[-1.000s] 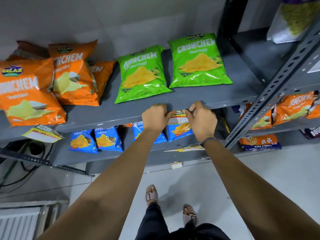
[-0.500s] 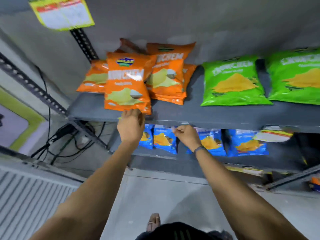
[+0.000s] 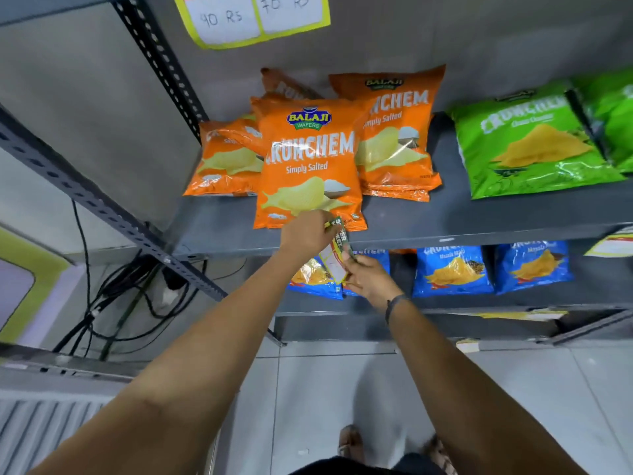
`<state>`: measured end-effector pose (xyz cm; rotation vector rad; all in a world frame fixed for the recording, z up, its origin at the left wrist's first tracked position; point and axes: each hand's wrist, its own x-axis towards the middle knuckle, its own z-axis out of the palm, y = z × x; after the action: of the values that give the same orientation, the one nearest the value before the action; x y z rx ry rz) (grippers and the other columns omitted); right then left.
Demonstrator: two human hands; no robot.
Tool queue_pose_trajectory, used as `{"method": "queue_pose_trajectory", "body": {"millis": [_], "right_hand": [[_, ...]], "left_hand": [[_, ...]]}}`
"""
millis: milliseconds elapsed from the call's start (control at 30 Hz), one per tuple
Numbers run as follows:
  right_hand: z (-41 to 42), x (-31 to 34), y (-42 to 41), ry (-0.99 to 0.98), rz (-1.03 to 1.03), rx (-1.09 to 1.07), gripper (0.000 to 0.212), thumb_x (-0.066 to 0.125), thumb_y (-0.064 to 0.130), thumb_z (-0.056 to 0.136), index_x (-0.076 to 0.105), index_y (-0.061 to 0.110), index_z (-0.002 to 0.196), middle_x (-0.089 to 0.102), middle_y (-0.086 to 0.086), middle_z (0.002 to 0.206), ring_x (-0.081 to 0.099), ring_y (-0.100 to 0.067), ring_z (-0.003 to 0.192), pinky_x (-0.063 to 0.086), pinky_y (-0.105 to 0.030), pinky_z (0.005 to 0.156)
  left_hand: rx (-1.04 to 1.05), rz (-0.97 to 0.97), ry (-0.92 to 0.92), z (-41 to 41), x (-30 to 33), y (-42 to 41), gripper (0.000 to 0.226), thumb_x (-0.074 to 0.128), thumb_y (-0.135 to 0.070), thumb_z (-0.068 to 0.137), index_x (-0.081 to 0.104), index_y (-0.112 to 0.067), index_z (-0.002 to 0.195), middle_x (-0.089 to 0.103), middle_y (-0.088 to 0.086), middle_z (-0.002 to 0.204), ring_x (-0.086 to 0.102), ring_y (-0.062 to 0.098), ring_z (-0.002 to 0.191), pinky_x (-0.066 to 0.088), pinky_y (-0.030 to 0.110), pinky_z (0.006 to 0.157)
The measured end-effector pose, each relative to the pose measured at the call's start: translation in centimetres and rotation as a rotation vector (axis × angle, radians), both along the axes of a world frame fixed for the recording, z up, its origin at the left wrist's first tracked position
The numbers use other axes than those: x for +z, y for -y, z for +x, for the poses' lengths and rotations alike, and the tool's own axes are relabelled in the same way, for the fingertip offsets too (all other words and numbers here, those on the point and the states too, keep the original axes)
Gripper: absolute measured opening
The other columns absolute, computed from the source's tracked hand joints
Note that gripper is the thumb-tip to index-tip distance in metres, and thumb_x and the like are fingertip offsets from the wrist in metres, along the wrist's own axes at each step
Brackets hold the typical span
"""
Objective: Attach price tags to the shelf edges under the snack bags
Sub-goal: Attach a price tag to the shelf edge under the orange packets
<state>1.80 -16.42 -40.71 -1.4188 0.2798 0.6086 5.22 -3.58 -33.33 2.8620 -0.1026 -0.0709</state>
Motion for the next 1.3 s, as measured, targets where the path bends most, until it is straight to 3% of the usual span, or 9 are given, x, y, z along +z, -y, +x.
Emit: {"method": "queue_pose_trajectory", "body": {"millis": [133, 200, 300, 367, 433, 700, 933, 1067, 1300], "right_hand": [[0.3, 0.3, 0.6, -0.057, 0.037, -0.042, 0.031, 0.055, 0.024, 0.093, 0.058, 0.003, 0.116, 0.057, -0.009, 0.103, 0.054, -0.020, 0.091, 0.048, -0.037, 0.089], [0.3, 0.6, 0.6, 0.066, -0.070, -0.090, 0.015, 0.057, 0.017, 0.092, 0.063, 0.004, 0.086, 0.059, -0.015, 0.095, 0.056, -0.022, 0.078, 0.048, -0.038, 0.078], [-0.1, 0.2, 0.9, 0.375, -0.364, -0.156, 0.037, 0.067, 0.015, 0.085, 0.047, 0.018, 0.053, 0.058, -0.009, 0.067, 0.047, -0.014, 0.060, 0.039, -0.022, 0.059], [-0.7, 0.0, 1.2, 0.529, -0.545, -0.119, 0.029, 0.070, 0.023, 0.082, 0.054, 0.013, 0.060, 0.061, -0.005, 0.064, 0.054, -0.018, 0.062, 0.041, -0.025, 0.057], [-1.1, 0.2, 1.2, 0.654, -0.779, -0.044, 0.019, 0.067, 0.030, 0.083, 0.064, 0.012, 0.078, 0.070, -0.007, 0.084, 0.062, -0.024, 0.080, 0.047, -0.036, 0.069], [-0.2, 1.3, -0.5, 0.904, -1.371, 0.223, 0.016, 0.059, 0.027, 0.086, 0.060, 0.012, 0.083, 0.071, -0.009, 0.088, 0.061, -0.031, 0.090, 0.040, -0.036, 0.082], [0.1, 1.8, -0.7, 0.911, -1.394, 0.152, 0.014, 0.068, 0.021, 0.076, 0.063, 0.010, 0.070, 0.071, -0.010, 0.071, 0.065, -0.032, 0.070, 0.045, -0.034, 0.070], [0.2, 1.7, 0.2, 0.872, -1.187, 0.158, 0.014, 0.062, 0.024, 0.083, 0.063, 0.011, 0.078, 0.072, -0.007, 0.083, 0.065, -0.031, 0.079, 0.046, -0.037, 0.075], [0.0, 2.4, 0.1, 0.803, -0.960, -0.006, 0.019, 0.071, 0.024, 0.079, 0.063, 0.008, 0.072, 0.072, -0.008, 0.077, 0.065, -0.025, 0.072, 0.055, -0.037, 0.063]], "left_hand": [[0.047, -0.130, -0.136, -0.1, 0.1, -0.7, 0.026, 0.053, -0.034, 0.093, 0.068, -0.012, 0.099, 0.065, 0.016, 0.079, 0.062, 0.036, 0.086, 0.048, 0.039, 0.069], [0.018, -0.141, -0.122, -0.9, -0.1, -1.3, 0.026, 0.055, -0.030, 0.093, 0.057, -0.013, 0.073, 0.049, 0.004, 0.059, 0.056, 0.034, 0.074, 0.039, 0.035, 0.060], [-0.030, -0.120, -0.039, -2.5, -0.9, -2.2, 0.021, 0.057, -0.031, 0.092, 0.052, -0.012, 0.085, 0.049, 0.002, 0.064, 0.049, 0.026, 0.069, 0.033, 0.030, 0.057], [-0.043, -0.030, 0.059, -3.7, -1.6, -2.6, 0.021, 0.058, -0.034, 0.091, 0.054, -0.014, 0.099, 0.063, 0.007, 0.075, 0.057, 0.028, 0.074, 0.035, 0.029, 0.056], [-0.034, 0.054, 0.127, -4.6, -2.3, -3.1, 0.021, 0.059, -0.036, 0.090, 0.057, -0.017, 0.099, 0.071, 0.008, 0.084, 0.064, 0.031, 0.081, 0.037, 0.029, 0.056], [0.098, 0.305, -0.024, -4.0, -4.0, -2.9, 0.019, 0.061, -0.033, 0.088, 0.065, -0.014, 0.088, 0.072, 0.010, 0.089, 0.068, 0.032, 0.083, 0.040, 0.028, 0.060], [0.075, 0.292, 0.051, -3.8, -4.9, -3.4, 0.022, 0.058, -0.032, 0.090, 0.065, -0.014, 0.082, 0.072, 0.010, 0.079, 0.068, 0.034, 0.076, 0.037, 0.027, 0.056], [0.033, 0.183, 0.097, -3.9, -4.6, -3.6, 0.030, 0.057, -0.046, 0.088, 0.068, -0.019, 0.083, 0.071, 0.010, 0.076, 0.066, 0.035, 0.075, 0.039, 0.028, 0.056], [0.051, 0.063, 0.103, -3.6, -3.9, -4.0, 0.032, 0.059, -0.046, 0.087, 0.063, -0.017, 0.073, 0.070, 0.008, 0.071, 0.064, 0.032, 0.072, 0.042, 0.029, 0.055]]}}
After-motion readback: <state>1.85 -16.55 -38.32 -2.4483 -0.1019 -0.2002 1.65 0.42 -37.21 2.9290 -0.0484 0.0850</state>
